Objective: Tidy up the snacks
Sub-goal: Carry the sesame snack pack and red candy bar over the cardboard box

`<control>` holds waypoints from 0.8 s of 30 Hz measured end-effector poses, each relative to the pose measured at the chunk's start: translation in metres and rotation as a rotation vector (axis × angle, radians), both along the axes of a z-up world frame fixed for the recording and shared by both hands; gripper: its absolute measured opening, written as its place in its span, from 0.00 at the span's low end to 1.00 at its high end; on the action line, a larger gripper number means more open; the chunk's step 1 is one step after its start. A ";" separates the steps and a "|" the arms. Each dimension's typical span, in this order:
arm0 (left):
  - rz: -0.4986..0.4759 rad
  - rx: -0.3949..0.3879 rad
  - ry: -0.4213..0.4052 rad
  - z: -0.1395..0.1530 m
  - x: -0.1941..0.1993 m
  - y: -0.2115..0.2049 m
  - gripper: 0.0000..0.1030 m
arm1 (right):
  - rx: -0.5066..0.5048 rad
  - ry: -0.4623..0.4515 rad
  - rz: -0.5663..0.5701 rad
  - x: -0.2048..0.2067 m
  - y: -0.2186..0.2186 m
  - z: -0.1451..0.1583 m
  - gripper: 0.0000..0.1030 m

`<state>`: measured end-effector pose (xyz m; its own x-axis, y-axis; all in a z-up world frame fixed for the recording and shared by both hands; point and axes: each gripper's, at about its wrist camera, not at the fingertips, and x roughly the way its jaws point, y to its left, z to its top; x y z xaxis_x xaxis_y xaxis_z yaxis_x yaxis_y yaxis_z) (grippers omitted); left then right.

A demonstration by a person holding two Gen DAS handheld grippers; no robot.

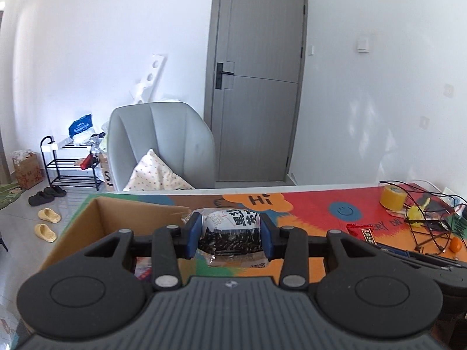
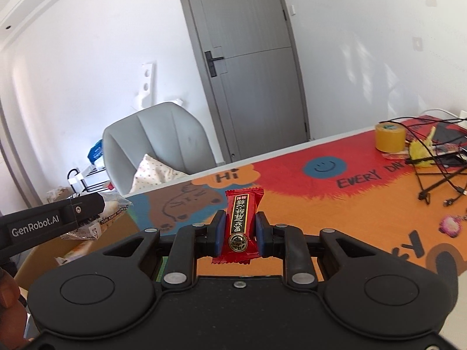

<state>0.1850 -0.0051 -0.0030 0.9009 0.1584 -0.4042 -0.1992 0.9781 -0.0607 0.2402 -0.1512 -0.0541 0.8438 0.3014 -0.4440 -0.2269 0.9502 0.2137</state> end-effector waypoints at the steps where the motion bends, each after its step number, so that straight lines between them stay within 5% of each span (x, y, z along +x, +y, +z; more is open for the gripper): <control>1: 0.011 0.000 -0.002 0.001 -0.002 0.004 0.39 | -0.001 -0.004 0.010 0.000 0.004 0.001 0.22; 19: 0.166 -0.055 0.012 -0.004 -0.035 0.091 0.40 | -0.037 -0.035 0.156 -0.011 0.085 0.013 0.22; 22: 0.172 -0.085 0.017 -0.006 -0.039 0.104 0.43 | -0.048 -0.037 0.172 -0.014 0.096 0.014 0.22; 24: 0.170 -0.091 0.018 -0.007 -0.041 0.110 0.54 | -0.059 -0.035 0.181 -0.016 0.105 0.014 0.22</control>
